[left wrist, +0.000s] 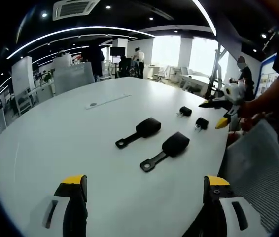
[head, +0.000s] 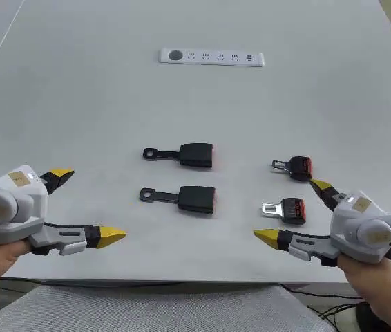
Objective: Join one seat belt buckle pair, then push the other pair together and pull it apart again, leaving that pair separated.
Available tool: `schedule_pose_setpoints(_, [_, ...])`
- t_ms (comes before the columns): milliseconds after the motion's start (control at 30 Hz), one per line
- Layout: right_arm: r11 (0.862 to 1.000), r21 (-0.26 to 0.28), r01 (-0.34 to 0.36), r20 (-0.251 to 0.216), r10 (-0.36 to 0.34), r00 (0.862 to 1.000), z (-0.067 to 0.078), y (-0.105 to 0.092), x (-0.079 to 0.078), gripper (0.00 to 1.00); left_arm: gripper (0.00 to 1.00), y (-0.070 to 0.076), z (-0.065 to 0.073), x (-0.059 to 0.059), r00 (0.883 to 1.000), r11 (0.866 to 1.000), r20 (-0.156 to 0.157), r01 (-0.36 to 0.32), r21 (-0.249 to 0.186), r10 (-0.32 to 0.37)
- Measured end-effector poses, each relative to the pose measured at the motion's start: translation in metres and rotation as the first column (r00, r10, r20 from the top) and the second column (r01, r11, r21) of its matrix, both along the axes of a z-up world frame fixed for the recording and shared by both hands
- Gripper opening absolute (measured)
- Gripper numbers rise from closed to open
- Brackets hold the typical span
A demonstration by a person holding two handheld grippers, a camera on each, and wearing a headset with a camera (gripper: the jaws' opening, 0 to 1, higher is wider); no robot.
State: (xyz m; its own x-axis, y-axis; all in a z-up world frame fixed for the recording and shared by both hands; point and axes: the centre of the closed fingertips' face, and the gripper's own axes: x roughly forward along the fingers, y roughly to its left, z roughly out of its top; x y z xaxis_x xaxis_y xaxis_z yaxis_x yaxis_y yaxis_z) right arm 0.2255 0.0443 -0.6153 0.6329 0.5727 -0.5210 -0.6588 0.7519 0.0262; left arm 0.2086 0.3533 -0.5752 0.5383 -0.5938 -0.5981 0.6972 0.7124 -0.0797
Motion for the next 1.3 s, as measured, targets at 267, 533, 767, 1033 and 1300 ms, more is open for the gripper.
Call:
schedule_pose_setpoints(267, [1.0, 0.0, 0.0, 0.002, 0.0, 1.0, 0.0002, 0.0, 0.0004, 1.0, 1.0, 0.001, 0.0, -0.0016, 1.0, 1.0, 0.001, -0.001, 0.001, 0.001])
schedule_pose_setpoints(533, [1.0, 0.003, -0.002, 0.0, 0.002, 1.0, 0.0003, 0.0003, 0.0012, 0.99, 1.0, 0.0027, 0.0002, -0.0008, 1.0, 1.0, 0.003, -0.006, 0.0, 0.006])
schedule_pose_setpoints(767, [1.0, 0.004, -0.003, -0.004, 0.003, 1.0, 0.0004, 0.0006, 0.0031, 0.99, 1.0, 0.0016, -0.0002, 0.0009, 1.0, 1.0, 0.002, -0.002, 0.001, 0.002])
schedule_pose_setpoints(1033, [1.0, 0.004, 0.002, -0.007, -0.002, 1.0, 0.0005, -0.0009, 0.0026, 0.99, 1.0, 0.0011, 0.0004, 0.0033, 1.0, 1.0, 0.004, 0.001, 0.0, -0.001])
schedule_pose_setpoints(1300, [1.0, 0.001, 0.0, -0.011, 0.0, 1.0, 0.0001, -0.0022, 0.0025, 0.99, 1.0, -0.003, 0.0018, 0.0043, 1.0, 1.0, 0.004, 0.009, -0.001, -0.009])
